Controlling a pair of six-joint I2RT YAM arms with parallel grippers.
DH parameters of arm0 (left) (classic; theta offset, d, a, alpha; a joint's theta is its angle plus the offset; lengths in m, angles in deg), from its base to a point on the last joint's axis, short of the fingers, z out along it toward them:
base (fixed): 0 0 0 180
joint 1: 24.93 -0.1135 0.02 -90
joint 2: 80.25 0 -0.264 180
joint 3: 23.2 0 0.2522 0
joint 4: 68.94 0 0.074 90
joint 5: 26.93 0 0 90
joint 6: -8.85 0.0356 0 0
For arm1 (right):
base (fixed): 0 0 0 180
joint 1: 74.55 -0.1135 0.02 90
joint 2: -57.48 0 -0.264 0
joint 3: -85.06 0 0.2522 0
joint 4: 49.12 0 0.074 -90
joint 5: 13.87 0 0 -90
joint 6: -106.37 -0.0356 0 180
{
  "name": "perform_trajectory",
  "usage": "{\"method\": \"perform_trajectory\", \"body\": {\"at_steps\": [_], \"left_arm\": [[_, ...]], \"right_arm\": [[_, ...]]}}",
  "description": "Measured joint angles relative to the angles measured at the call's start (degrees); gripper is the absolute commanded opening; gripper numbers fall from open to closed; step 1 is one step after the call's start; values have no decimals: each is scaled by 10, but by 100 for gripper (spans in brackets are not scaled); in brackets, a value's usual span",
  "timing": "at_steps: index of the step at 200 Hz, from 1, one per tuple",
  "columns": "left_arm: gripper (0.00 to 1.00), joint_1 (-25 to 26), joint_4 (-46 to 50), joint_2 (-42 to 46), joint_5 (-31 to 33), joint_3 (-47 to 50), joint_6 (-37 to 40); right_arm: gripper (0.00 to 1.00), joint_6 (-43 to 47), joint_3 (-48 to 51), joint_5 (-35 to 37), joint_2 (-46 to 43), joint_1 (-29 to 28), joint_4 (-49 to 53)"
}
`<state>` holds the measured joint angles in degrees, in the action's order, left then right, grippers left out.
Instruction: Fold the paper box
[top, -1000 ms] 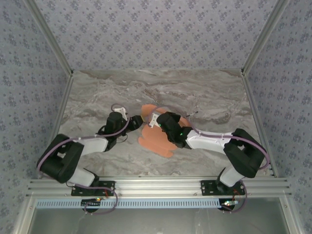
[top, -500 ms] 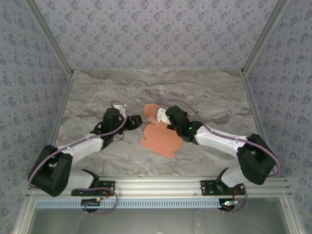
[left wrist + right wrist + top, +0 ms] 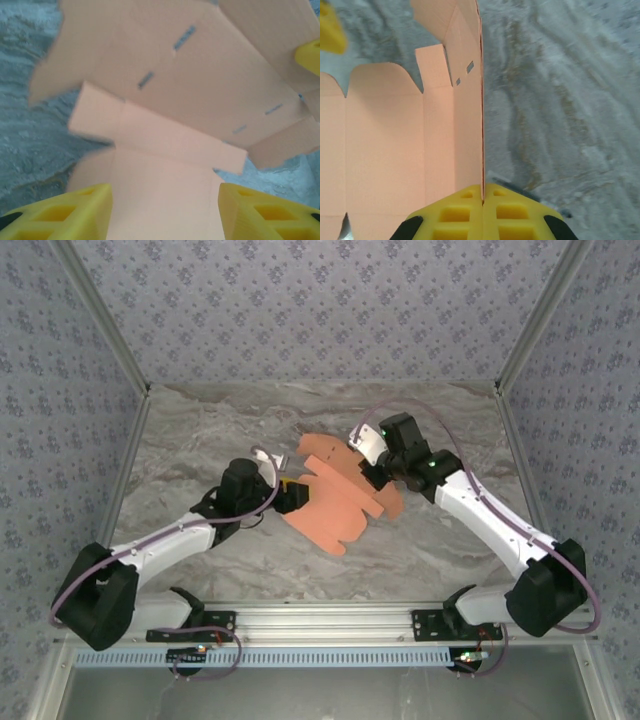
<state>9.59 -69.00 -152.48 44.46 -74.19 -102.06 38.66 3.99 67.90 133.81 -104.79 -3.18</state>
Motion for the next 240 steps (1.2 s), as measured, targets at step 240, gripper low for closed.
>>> {"method": "perform_trajectory", "body": {"at_steps": [240], "left_arm": [[63, -4, 63, -115, 114, -96, 86]], "right_arm": [[0, -39, -16, -107, 5, 40, 32]]}}
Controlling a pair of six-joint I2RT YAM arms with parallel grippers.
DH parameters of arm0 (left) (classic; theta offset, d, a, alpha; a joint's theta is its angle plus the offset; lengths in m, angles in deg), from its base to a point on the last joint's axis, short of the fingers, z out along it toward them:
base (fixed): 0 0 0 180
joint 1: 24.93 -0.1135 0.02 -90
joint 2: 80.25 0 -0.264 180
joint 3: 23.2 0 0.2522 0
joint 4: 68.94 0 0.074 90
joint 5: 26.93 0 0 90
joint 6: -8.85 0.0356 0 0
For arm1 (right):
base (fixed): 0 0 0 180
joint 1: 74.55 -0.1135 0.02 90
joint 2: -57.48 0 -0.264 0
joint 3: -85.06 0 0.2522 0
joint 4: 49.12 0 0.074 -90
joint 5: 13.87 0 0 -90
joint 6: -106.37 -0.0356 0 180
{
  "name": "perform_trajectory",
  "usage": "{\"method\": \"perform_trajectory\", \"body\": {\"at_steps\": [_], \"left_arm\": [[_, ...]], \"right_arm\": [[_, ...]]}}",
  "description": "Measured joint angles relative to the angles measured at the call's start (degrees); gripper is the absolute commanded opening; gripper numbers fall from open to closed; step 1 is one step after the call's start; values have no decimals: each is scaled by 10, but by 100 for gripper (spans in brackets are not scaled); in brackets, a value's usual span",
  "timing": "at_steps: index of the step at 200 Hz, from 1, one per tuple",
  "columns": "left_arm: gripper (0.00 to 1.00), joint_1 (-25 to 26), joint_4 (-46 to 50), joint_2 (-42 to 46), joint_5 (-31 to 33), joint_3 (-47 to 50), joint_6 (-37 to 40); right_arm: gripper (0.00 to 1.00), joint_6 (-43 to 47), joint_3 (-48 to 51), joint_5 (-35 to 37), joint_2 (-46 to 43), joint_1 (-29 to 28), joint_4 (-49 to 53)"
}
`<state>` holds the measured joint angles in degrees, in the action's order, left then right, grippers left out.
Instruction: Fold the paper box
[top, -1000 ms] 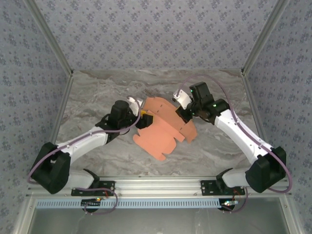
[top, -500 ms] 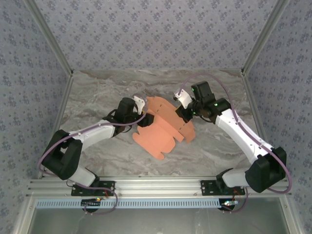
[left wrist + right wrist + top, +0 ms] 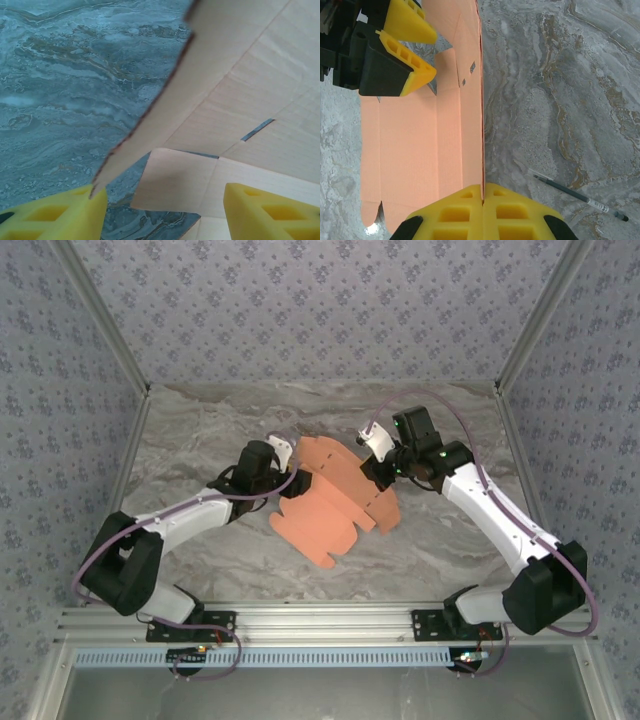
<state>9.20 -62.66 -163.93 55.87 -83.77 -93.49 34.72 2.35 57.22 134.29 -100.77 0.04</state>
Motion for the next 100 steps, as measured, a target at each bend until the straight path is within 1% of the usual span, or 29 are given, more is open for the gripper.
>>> {"method": "perform_trajectory", "body": {"at_steps": [23, 58, 100], "left_arm": [[63, 0, -1, -5, -2, 0, -3], [65, 1, -5, -30, -27, 0, -4], [66, 4, -26, -35, -27, 0, -9]], "right_arm": [[0, -2, 0, 0, 1, 0, 0], [0, -5, 0, 0, 1, 0, 0], [0, -14, 0, -16, 1, 4, -12]]}}
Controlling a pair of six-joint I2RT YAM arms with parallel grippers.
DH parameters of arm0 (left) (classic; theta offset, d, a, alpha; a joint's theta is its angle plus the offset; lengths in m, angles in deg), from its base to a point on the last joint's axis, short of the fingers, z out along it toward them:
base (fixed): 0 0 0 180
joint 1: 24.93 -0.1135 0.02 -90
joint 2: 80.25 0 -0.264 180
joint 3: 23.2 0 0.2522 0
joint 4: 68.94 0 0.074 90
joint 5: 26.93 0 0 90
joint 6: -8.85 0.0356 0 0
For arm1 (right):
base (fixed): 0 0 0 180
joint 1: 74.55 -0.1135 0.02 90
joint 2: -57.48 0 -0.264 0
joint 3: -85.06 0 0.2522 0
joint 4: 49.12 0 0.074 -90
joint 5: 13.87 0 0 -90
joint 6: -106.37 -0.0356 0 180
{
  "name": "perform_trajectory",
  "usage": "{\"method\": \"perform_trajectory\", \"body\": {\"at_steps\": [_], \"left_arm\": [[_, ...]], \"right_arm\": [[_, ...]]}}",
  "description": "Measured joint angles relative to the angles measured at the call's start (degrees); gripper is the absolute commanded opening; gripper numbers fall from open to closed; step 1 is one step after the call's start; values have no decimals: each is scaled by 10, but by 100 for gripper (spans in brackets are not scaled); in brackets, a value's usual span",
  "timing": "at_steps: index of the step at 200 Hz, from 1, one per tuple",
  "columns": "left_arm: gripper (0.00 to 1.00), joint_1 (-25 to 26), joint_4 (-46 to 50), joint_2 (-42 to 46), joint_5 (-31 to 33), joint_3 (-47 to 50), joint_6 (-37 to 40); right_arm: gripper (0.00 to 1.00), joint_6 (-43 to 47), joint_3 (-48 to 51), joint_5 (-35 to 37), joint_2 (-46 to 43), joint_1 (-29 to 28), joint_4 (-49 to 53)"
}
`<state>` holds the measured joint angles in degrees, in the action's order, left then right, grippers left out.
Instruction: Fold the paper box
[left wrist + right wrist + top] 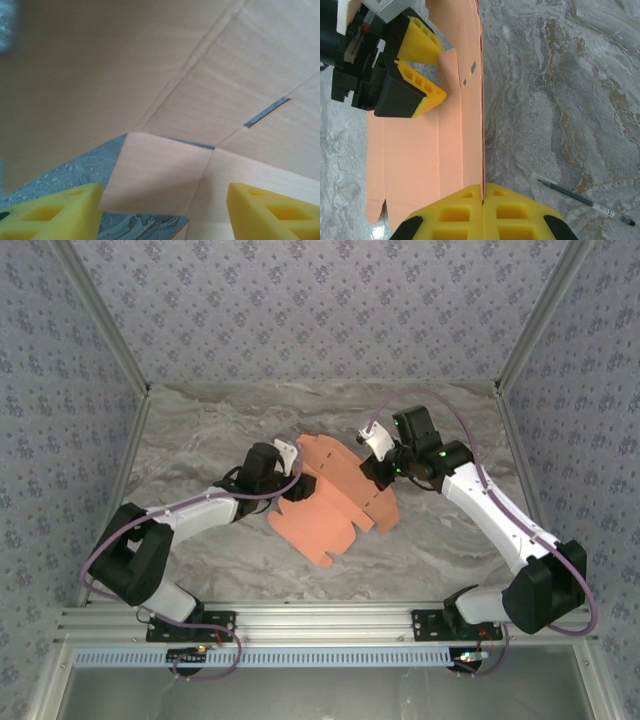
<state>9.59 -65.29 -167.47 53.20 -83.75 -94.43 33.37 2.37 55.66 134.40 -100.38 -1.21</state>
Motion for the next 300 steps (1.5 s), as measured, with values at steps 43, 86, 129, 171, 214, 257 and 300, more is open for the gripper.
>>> {"method": "perform_trajectory", "body": {"at_steps": [43, 86, 129, 171, 214, 257, 300], "left_arm": [[61, 0, -38, 0, -26, 6, -7], [55, 0, -67, 21, -45, 35, -7], [54, 0, -94, 46, -68, 69, -1], [51, 0, -95, 55, -78, 76, 8], [50, 0, -108, 56, -82, 83, 19], [50, 0, -131, 54, -84, 100, 32], [49, 0, -142, 42, -78, 104, 43]], "right_arm": [[0, -8, 0, -6, 0, 5, -7], [0, -22, 1, -2, 1, 13, -3], [0, -44, 1, -2, 22, 26, 5], [0, -66, 1, -16, 27, 39, 10], [0, -98, 1, -86, 28, 76, 12], [0, -122, 1, -155, 28, 98, 13], [0, -136, 1, -196, 28, 114, 12]]}}
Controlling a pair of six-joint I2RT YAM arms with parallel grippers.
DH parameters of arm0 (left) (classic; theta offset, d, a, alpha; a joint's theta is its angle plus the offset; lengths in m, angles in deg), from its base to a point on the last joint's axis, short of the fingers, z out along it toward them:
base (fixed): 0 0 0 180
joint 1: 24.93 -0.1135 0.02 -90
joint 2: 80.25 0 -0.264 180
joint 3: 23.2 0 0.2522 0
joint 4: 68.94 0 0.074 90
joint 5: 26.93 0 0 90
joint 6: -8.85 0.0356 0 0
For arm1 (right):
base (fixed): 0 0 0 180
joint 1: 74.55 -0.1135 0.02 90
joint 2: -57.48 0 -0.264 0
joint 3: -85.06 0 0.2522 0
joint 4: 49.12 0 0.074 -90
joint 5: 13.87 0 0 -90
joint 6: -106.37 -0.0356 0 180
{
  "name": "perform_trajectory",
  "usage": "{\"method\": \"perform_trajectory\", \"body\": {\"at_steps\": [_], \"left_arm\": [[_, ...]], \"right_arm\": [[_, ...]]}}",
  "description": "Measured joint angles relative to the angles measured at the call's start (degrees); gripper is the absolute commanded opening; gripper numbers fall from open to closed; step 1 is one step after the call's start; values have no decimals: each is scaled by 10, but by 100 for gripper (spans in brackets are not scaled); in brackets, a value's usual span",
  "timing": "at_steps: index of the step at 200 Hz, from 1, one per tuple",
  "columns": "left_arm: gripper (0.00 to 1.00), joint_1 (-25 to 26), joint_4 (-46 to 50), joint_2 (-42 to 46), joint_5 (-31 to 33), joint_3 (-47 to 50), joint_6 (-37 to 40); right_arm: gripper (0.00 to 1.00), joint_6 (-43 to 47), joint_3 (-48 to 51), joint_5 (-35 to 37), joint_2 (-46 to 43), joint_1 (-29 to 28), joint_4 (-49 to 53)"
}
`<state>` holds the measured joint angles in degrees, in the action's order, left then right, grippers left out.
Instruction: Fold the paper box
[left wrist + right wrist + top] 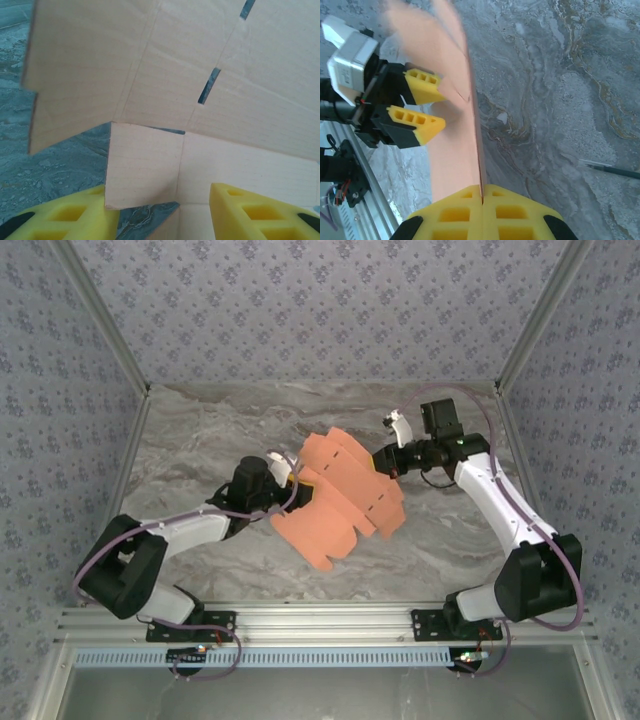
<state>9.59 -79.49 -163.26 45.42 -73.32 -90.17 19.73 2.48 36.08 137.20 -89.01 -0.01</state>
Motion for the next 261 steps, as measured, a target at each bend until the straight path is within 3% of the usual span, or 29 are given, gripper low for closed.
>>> {"method": "perform_trajectory", "body": {"at_steps": [64, 113, 165, 209, 234, 261], "left_arm": [[50, 7, -14, -30, 5, 0, 30], [58, 6, -3, -14, 34, 2, 58], [66, -45, 21, 56, 30, 3, 75], [71, -56, 60, 31, -3, -33, 90], [71, -56, 64, -2, -28, -61, 93], [63, -54, 61, -24, -55, -73, 96]], "right_arm": [[0, -10, 0, -27, 0, 1, -18], [0, -10, 0, -26, 0, 1, -19], [0, -7, 0, -26, 0, 1, -12], [0, -5, 0, -24, 1, -3, -10], [0, -5, 0, -23, 4, -5, -10], [0, -5, 0, -21, 5, -6, -10]]}}
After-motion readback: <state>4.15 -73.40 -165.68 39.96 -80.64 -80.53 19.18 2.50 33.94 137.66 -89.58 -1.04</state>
